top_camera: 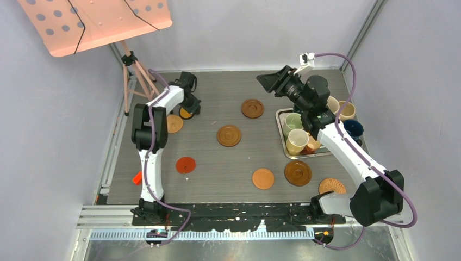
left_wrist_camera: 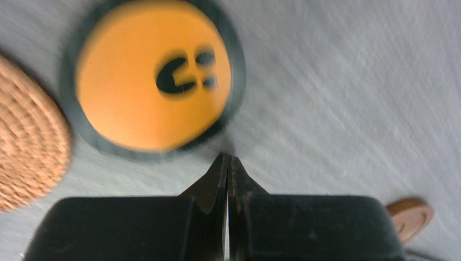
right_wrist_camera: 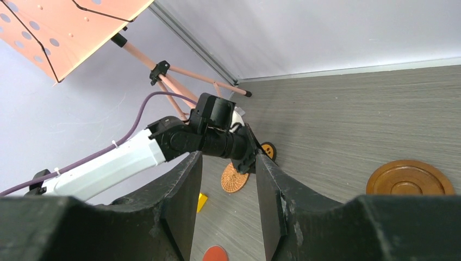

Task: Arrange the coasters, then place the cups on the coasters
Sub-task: Move the coaster to the center of the board.

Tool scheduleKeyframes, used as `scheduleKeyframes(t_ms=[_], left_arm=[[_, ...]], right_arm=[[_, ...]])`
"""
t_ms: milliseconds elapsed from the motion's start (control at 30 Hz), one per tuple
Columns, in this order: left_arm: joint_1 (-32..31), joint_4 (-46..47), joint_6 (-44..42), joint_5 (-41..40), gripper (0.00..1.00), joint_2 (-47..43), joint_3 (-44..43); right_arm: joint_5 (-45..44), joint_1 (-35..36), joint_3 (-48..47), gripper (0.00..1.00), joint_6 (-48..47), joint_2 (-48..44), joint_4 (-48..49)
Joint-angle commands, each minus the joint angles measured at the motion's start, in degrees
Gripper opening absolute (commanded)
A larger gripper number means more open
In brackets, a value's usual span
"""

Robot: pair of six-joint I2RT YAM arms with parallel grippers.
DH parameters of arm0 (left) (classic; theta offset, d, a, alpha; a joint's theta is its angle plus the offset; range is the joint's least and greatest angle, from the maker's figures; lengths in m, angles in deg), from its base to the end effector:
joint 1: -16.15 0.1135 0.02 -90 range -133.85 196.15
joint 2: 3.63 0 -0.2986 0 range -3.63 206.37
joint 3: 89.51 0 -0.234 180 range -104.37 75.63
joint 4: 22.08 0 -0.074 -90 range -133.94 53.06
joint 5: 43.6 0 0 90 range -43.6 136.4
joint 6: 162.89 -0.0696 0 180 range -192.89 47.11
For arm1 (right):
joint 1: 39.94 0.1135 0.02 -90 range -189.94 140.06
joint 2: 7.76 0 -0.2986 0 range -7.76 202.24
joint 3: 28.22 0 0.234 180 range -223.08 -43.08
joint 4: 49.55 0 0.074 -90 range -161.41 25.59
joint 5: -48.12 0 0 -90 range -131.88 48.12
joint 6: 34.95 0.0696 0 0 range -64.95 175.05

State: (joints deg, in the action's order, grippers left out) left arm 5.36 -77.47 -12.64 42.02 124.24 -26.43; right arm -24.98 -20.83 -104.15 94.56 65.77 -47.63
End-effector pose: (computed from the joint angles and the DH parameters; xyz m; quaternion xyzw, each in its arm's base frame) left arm 0.4829 -0.0866 0.1734 -0.4163 0.8851 -0.0886 0.1885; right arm 0.2857 0.1204 0.4202 0.0131 0.6810 0.4422 0.5835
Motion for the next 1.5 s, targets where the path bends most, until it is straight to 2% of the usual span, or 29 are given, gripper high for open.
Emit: scheduleKeyframes(t_ms=[0, 133, 300, 367, 533, 733, 933, 1133, 1367, 1467], left_arm=[[-4.30, 2.96, 1.27, 1.78, 0.00, -5.65, 6.39], [-5.53, 4.97, 0.17, -0.16, 0.00, -10.69, 10.33], [-2.12, 6.67, -0.91, -5.25, 0.00, -15.98, 11.74], [-0.28, 4.92, -1.72, -7.82, 0.00, -15.97, 10.34], [3.87, 5.06, -1.24, -8.15, 0.00, -14.72, 9.91], [6.19, 3.34, -2.50, -9.60, 0.00, -10.96, 5.90], [6.06, -2.15, -2.63, -9.98, 0.00, -6.32, 0.27], [4.74, 4.93, -4.14, -8.49, 0.00, -8.81, 5.82], [2.54, 5.07, -9.15, -7.88, 0.00, -13.17, 6.68], [2.18, 5.46, -10.14, -8.48, 0.00, -16.11, 10.08]], right_arm=[[0.46, -0.22, 0.75, 0.48, 1.15, -3.44, 2.78], [0.00, -0.22, 2.52, 0.48, 2.07, -5.11, 3.19], [0.18, -0.22, 3.96, 0.48, 2.90, -6.87, 3.02], [0.08, -0.22, 4.79, 0.48, 3.06, -7.51, 3.15], [0.24, -0.22, 5.65, 0.48, 2.80, -8.13, 2.84], [0.41, -0.22, 4.86, 0.48, 1.16, -8.11, 1.68], [0.09, -0.30, 3.49, 0.48, 0.52, -6.79, 1.77], [0.84, -0.37, 2.32, 0.48, 0.17, -5.34, 1.86], [1.16, -0.44, 2.63, 0.48, 1.16, -4.79, 2.78], [1.20, -0.42, 2.55, 0.48, 1.78, -4.72, 2.89]])
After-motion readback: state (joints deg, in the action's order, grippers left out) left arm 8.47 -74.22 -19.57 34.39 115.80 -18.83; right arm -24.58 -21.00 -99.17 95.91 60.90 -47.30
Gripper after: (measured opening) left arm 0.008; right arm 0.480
